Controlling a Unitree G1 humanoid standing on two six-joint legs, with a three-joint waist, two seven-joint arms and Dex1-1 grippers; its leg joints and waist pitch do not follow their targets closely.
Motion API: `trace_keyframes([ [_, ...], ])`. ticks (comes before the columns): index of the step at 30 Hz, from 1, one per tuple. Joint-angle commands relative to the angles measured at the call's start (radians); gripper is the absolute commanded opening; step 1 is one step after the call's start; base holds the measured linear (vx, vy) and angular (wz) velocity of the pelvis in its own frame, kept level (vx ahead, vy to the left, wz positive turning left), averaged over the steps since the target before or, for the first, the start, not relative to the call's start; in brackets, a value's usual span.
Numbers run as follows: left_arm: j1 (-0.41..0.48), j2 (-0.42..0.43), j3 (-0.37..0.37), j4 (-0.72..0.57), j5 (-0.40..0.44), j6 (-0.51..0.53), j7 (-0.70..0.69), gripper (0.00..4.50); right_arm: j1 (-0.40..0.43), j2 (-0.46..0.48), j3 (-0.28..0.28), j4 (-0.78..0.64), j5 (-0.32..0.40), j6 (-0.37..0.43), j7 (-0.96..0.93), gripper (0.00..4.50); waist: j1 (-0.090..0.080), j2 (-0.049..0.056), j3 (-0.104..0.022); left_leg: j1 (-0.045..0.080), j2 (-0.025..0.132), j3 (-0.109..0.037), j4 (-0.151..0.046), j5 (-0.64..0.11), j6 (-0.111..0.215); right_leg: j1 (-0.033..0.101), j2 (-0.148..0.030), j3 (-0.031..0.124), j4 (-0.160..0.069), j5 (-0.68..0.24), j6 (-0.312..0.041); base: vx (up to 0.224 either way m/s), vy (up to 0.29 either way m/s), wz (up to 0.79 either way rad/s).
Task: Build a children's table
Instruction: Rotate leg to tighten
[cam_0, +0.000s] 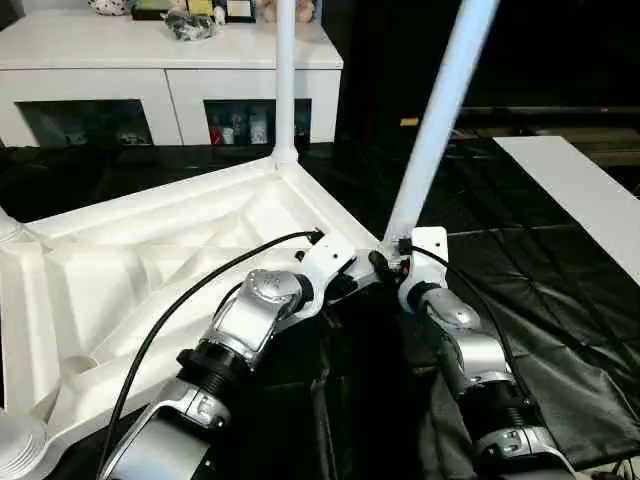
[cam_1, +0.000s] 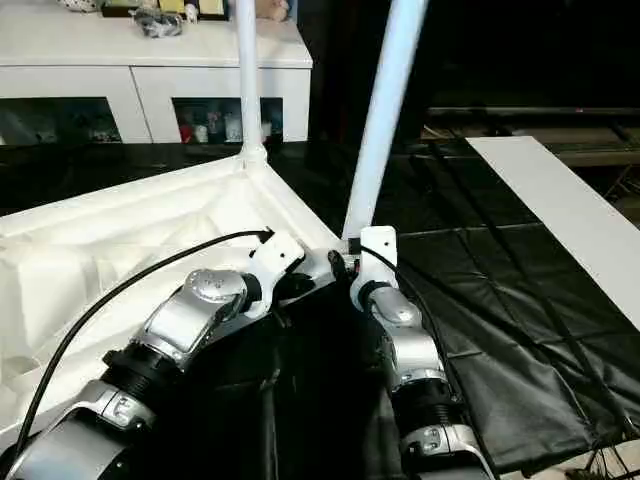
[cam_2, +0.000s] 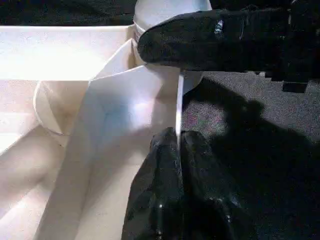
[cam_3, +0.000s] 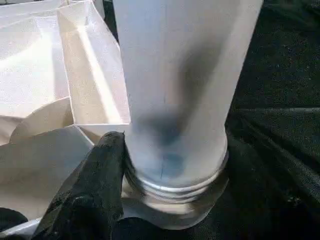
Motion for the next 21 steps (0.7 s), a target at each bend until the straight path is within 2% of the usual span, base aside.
trace_keyframes([
  [1,-0.018,-0.015,-0.033,0.048,0.034,-0.011,0.04,0.0,0.005,0.062,0.151,-0.096,0.017,-0.024,0.172,3.0,0.001,-0.002,-0.045,0.021,0.06,-0.048,-0.086,-0.422,-0.008,0.009,-0.097,0.045,-0.101,-0.533,-0.077,0.0,0.0,0.0],
  [2,-0.017,-0.005,-0.037,0.045,0.038,-0.013,0.033,0.0,0.009,0.056,0.15,-0.111,0.018,-0.018,0.17,3.0,0.003,-0.002,-0.046,0.019,0.061,-0.045,-0.087,-0.395,-0.002,0.007,-0.097,0.05,-0.096,-0.491,-0.09,0.0,0.0,0.0],
  [3,-0.009,0.027,-0.047,0.028,0.04,-0.025,0.005,0.0,0.025,0.014,0.153,-0.164,0.002,-0.008,0.155,3.0,0.006,-0.005,-0.046,0.012,0.063,-0.044,-0.089,-0.369,0.002,0.012,-0.096,0.05,-0.091,-0.46,-0.102,0.0,0.0,0.0],
  [5,-0.005,0.048,-0.059,0.018,0.043,-0.047,-0.019,0.0,0.037,-0.016,0.157,-0.197,-0.007,0.005,0.156,3.0,0.014,-0.002,-0.048,0.011,0.065,-0.041,-0.089,-0.333,0.006,0.014,-0.095,0.054,-0.084,-0.402,-0.111,0.0,0.0,0.0],
  [6,0.001,0.066,-0.067,0.007,0.045,-0.062,-0.046,0.0,0.05,-0.043,0.16,-0.226,-0.02,0.016,0.158,3.0,0.014,-0.004,-0.049,0.011,0.066,-0.04,-0.09,-0.323,0.007,0.015,-0.093,0.054,-0.08,-0.383,-0.116,0.0,0.0,0.0],
  [7,0.007,0.079,-0.072,-0.004,0.047,-0.074,-0.067,0.0,0.064,-0.065,0.16,-0.251,-0.027,0.027,0.167,3.0,0.017,-0.003,-0.048,0.01,0.066,-0.036,-0.089,-0.308,0.011,0.015,-0.093,0.057,-0.077,-0.358,-0.128,0.0,0.0,0.0],
  [9,0.027,0.13,-0.08,-0.043,0.053,-0.09,-0.123,0.0,0.123,-0.156,0.149,-0.35,-0.014,0.069,0.244,3.0,0.025,-0.005,-0.054,0.009,0.067,-0.034,-0.085,-0.272,0.022,0.022,-0.095,0.059,-0.071,-0.308,-0.136,0.031,-0.014,0.03],
  [10,0.033,0.145,-0.079,-0.053,0.056,-0.082,-0.133,0.0,0.142,-0.186,0.144,-0.376,-0.015,0.079,0.271,3.0,0.029,-0.002,-0.055,0.01,0.069,-0.029,-0.082,-0.236,0.035,0.021,-0.093,0.062,-0.064,-0.244,-0.152,0.063,-0.027,0.06],
  [11,0.037,0.157,-0.082,-0.06,0.059,-0.092,-0.144,0.0,0.155,-0.207,0.141,-0.394,-0.014,0.079,0.293,3.0,0.032,-0.004,-0.056,0.007,0.067,-0.025,-0.078,-0.209,0.046,0.023,-0.092,0.062,-0.06,-0.207,-0.169,0.067,-0.032,0.07],
  [12,0.044,0.172,-0.083,-0.073,0.052,-0.093,-0.17,0.0,0.171,-0.236,0.136,-0.414,-0.011,0.079,0.319,3.0,0.033,0.0,-0.056,0.006,0.067,-0.026,-0.078,-0.196,0.049,0.025,-0.093,0.063,-0.058,-0.196,-0.176,0.056,-0.031,0.01],
  [13,0.051,0.187,-0.084,-0.086,0.042,-0.096,-0.194,0.0,0.184,-0.259,0.126,-0.427,-0.004,0.076,0.339,3.0,0.036,0.003,-0.057,0.003,0.066,-0.027,-0.076,-0.182,0.051,0.029,-0.093,0.062,-0.055,-0.182,-0.179,0.056,-0.031,0.01],
  [14,0.063,0.216,-0.088,-0.112,0.026,-0.107,-0.241,0.0,0.205,-0.295,0.101,-0.443,0.029,0.071,0.384,3.0,0.045,0.004,-0.062,0.0,0.067,-0.026,-0.073,-0.134,0.065,0.034,-0.092,0.062,-0.045,-0.115,-0.186,0.0,0.0,0.0],
  [15,0.063,0.216,-0.088,-0.112,0.026,-0.107,-0.241,0.0,0.205,-0.295,0.101,-0.443,0.029,0.071,0.384,3.0,0.048,0.003,-0.063,0.0,0.067,-0.024,-0.07,-0.12,0.072,0.033,-0.091,0.062,-0.043,-0.09,-0.19,0.0,0.0,0.0],
  [16,0.072,0.242,-0.095,-0.129,0.016,-0.128,-0.271,0.0,0.224,-0.319,0.08,-0.459,0.076,0.07,0.427,3.0,0.046,0.005,-0.065,-0.005,0.066,-0.025,-0.067,-0.099,0.081,0.034,-0.089,0.062,-0.035,-0.042,-0.205,0.0,0.0,0.0],
  [17,0.075,0.261,-0.102,-0.131,0.015,-0.172,-0.292,0.0,0.24,-0.334,0.068,-0.469,0.119,0.063,0.479,3.0,0.048,0.004,-0.063,-0.007,0.066,-0.025,-0.066,-0.104,0.091,0.031,-0.087,0.061,-0.036,-0.037,-0.21,0.0,0.0,0.0],
  [18,0.075,0.262,-0.102,-0.131,0.015,-0.172,-0.293,0.0,0.241,-0.335,0.067,-0.469,0.12,0.062,0.48,3.0,0.047,0.005,-0.06,-0.006,0.067,-0.025,-0.067,-0.12,0.091,0.03,-0.087,0.06,-0.038,-0.053,-0.212,0.0,0.0,0.0],
  [20,0.078,0.272,-0.104,-0.132,0.018,-0.174,-0.302,0.0,0.254,-0.336,0.059,-0.49,0.162,0.087,0.517,3.0,0.045,0.005,-0.054,-0.001,0.07,-0.026,-0.073,-0.188,0.068,0.026,-0.088,0.058,-0.05,-0.168,-0.207,0.0,0.0,0.0],
  [21,0.08,0.276,-0.105,-0.137,0.02,-0.171,-0.306,0.0,0.259,-0.337,0.059,-0.503,0.173,0.102,0.529,3.21,0.044,0.006,-0.052,0.0,0.07,-0.027,-0.075,-0.205,0.058,0.025,-0.087,0.058,-0.052,-0.2,-0.201,0.0,0.0,0.0],
])
